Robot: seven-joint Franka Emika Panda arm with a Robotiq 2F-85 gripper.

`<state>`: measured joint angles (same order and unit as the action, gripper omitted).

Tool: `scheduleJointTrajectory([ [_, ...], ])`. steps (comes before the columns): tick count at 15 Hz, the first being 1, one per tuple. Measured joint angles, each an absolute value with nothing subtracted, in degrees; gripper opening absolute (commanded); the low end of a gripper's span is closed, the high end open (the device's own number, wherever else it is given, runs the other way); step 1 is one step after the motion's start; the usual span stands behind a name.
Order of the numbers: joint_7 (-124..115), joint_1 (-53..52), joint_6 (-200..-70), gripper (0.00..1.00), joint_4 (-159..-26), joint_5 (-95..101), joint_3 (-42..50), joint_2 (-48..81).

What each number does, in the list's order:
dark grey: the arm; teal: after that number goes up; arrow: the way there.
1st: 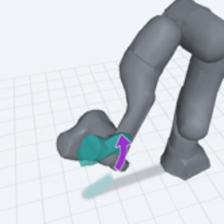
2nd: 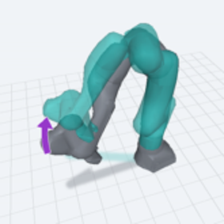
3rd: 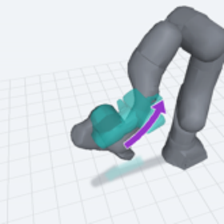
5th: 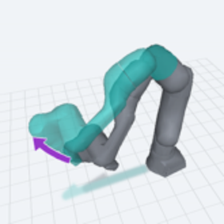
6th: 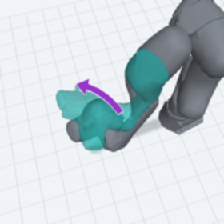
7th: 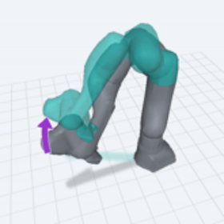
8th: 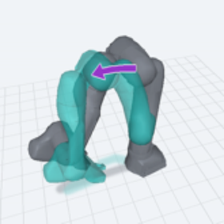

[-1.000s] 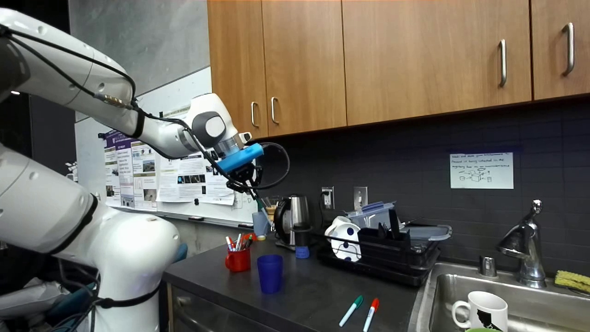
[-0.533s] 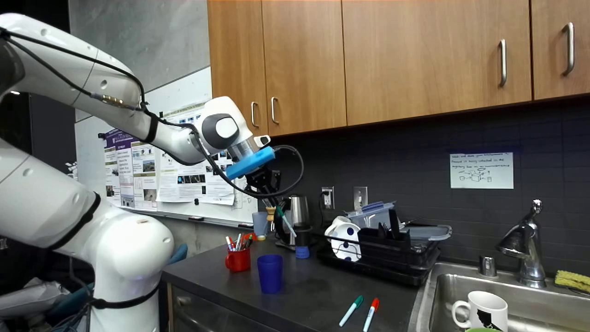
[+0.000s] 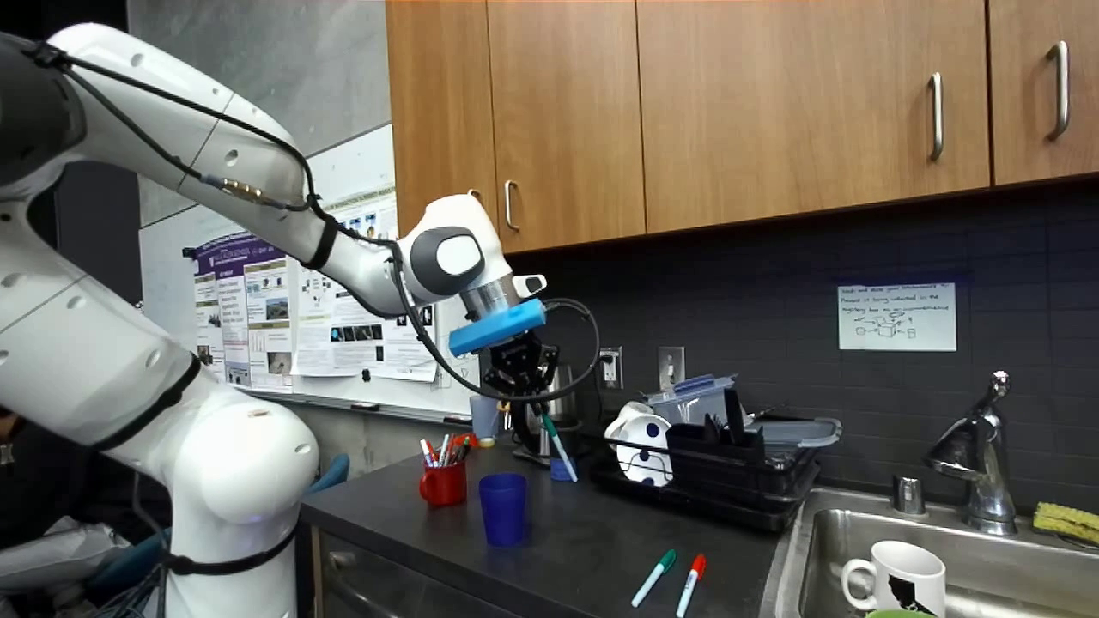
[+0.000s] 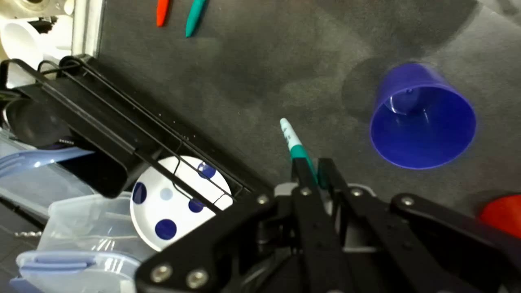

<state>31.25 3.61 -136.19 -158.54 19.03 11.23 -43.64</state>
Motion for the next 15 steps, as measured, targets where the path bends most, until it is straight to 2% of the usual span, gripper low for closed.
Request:
scheduleJointTrajectory([
  [9,38.72,5.53,-140.56,0.02,-154.41,17.40,22.32,-30.65],
  [15,46.48,5.48,-141.60,0.02,-150.48,9.38,24.66,-20.88],
])
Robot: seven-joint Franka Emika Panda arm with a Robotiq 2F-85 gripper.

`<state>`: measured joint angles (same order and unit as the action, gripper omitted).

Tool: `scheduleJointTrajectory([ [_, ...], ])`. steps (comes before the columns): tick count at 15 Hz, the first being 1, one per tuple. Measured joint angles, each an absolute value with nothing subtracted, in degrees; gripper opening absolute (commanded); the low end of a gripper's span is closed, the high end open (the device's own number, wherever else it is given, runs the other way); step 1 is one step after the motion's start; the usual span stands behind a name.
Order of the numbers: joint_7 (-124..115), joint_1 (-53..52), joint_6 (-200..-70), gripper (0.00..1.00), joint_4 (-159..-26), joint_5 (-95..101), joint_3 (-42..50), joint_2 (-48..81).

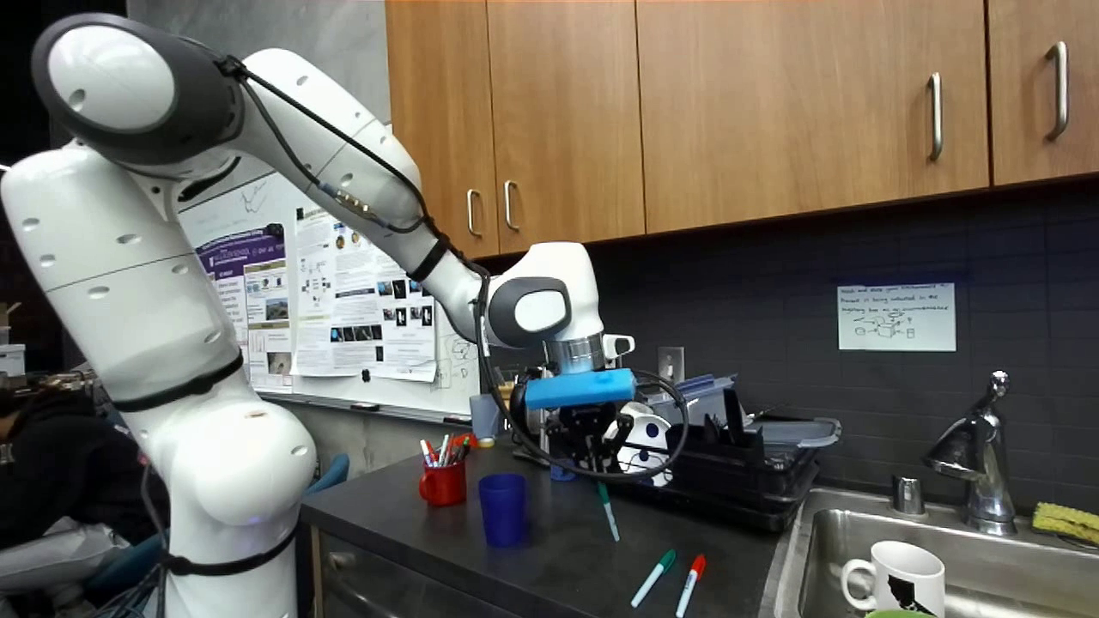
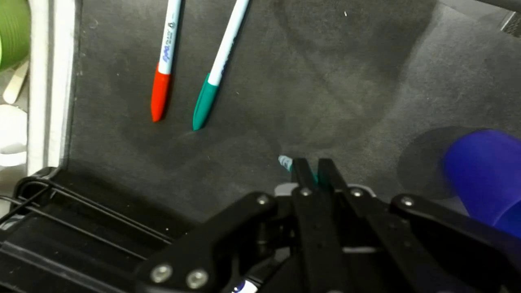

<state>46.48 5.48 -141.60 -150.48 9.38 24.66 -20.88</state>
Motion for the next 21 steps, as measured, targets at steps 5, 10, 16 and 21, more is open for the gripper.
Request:
scheduleJointTrajectory([
  [5,49.57,6.20,-141.51,0.02,-148.02,4.72,24.76,-14.51],
  [10,51.66,9.39,-140.66,0.02,-145.79,2.57,24.85,-9.63],
  [16,53.70,13.09,-139.14,0.02,-143.95,2.49,24.71,-3.68],
  [21,54.44,14.61,-137.81,0.02,-143.31,2.50,23.56,-0.22],
])
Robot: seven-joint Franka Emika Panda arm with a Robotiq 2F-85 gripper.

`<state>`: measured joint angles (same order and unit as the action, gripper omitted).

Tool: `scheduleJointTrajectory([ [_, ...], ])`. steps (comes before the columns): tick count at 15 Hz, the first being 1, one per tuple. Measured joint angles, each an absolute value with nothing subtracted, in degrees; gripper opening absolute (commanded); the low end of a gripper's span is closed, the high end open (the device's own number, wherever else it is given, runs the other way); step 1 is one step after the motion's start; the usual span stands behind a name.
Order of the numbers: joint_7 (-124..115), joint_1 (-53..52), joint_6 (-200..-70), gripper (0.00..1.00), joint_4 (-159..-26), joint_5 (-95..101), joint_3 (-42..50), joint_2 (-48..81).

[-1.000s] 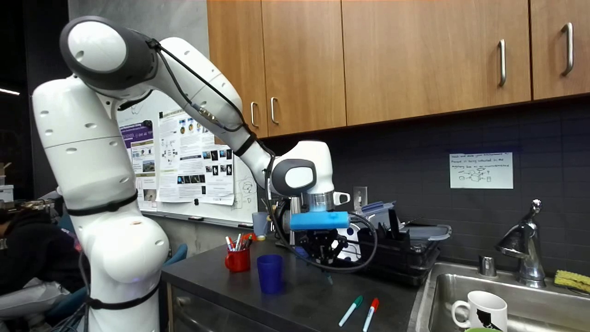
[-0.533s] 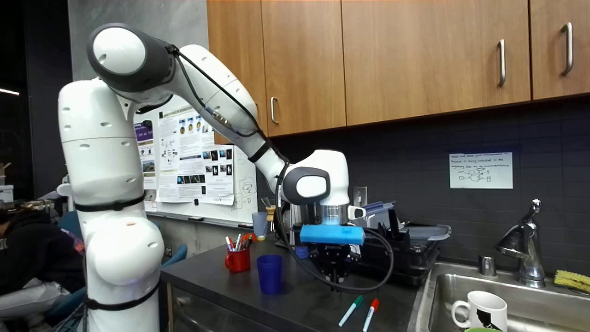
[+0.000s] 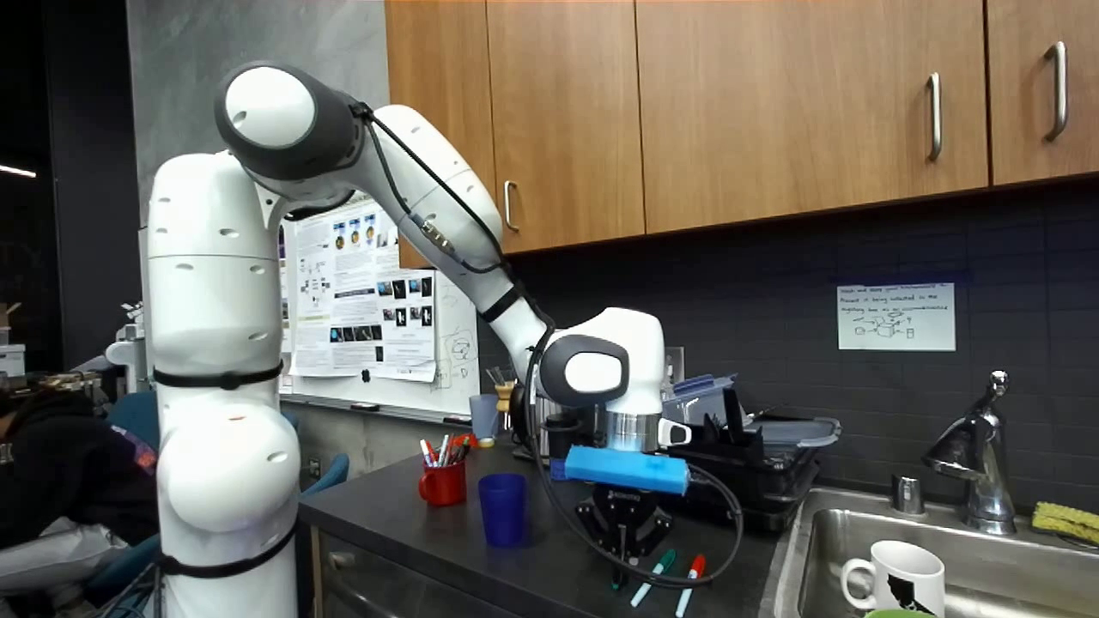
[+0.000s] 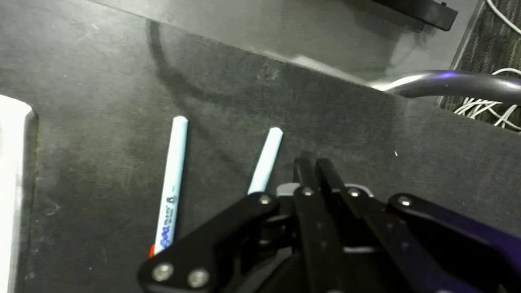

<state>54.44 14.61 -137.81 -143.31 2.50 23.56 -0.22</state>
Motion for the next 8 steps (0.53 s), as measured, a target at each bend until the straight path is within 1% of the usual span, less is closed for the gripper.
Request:
scheduleJointTrajectory([
  [1,54.55,14.83,-137.75,0.34,-143.31,2.57,23.27,0.14],
  [2,54.65,15.00,-137.75,0.35,-143.31,2.61,23.01,0.36],
  [3,54.72,15.13,-137.88,0.39,-143.33,2.76,22.76,0.42],
  [8,54.88,15.15,-139.79,0.71,-143.27,4.00,21.95,-0.57],
])
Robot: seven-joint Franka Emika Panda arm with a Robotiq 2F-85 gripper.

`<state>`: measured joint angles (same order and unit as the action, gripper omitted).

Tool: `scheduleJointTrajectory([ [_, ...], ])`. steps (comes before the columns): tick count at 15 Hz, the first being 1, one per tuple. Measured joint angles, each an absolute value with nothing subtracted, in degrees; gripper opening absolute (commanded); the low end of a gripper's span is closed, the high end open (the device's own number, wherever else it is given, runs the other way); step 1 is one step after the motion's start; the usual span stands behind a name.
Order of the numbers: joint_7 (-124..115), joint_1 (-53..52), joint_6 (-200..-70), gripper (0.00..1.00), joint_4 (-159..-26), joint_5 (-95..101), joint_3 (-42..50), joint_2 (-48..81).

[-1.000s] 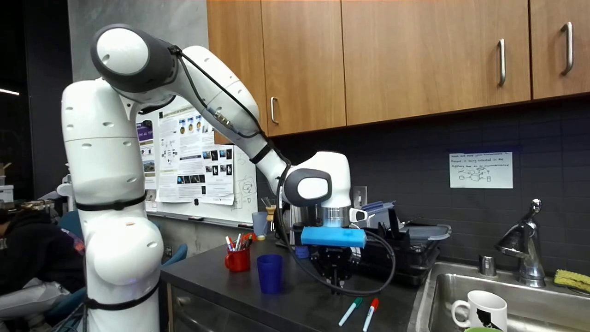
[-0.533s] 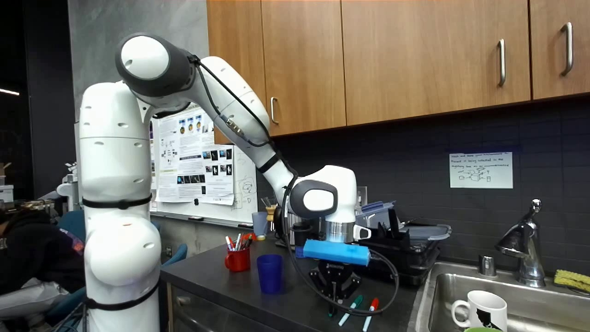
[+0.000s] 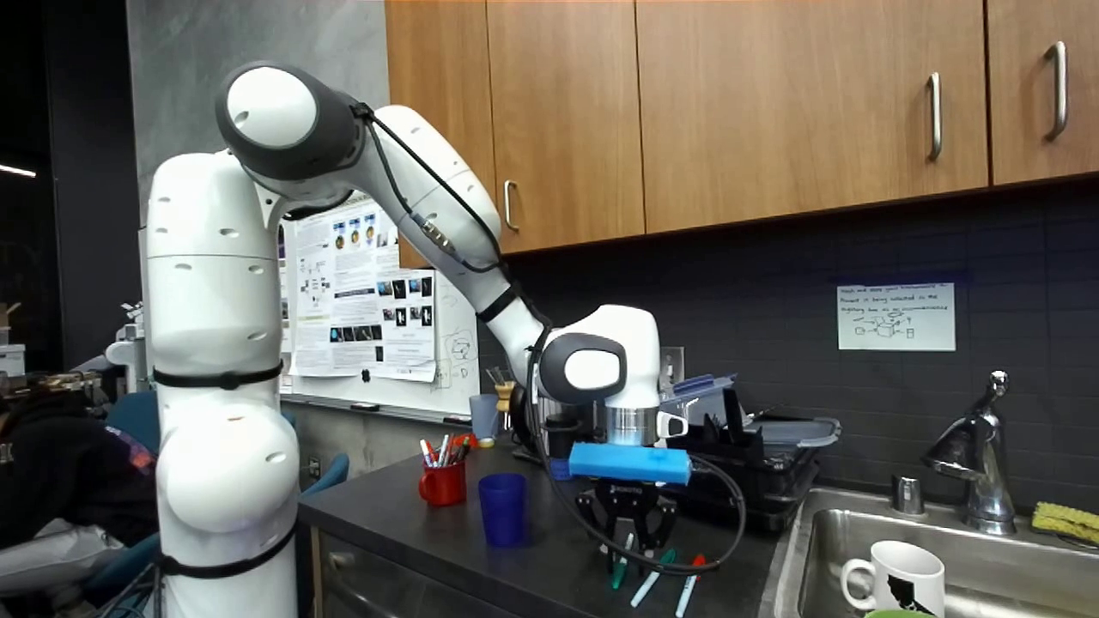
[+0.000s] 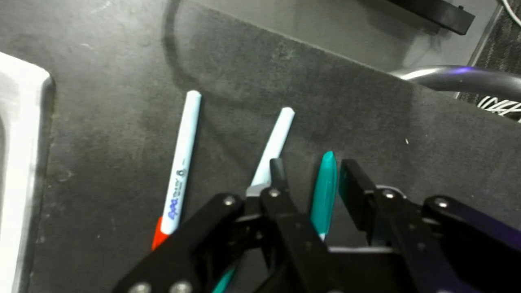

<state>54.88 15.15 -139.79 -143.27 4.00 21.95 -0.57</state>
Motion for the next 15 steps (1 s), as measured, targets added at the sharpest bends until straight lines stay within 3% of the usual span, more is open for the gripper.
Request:
scheduleJointTrajectory([
  [4,54.85,15.15,-140.06,0.98,-143.59,5.65,21.28,-3.80],
  [15,43.05,14.90,-139.01,1.00,-155.92,8.86,16.03,-24.40],
])
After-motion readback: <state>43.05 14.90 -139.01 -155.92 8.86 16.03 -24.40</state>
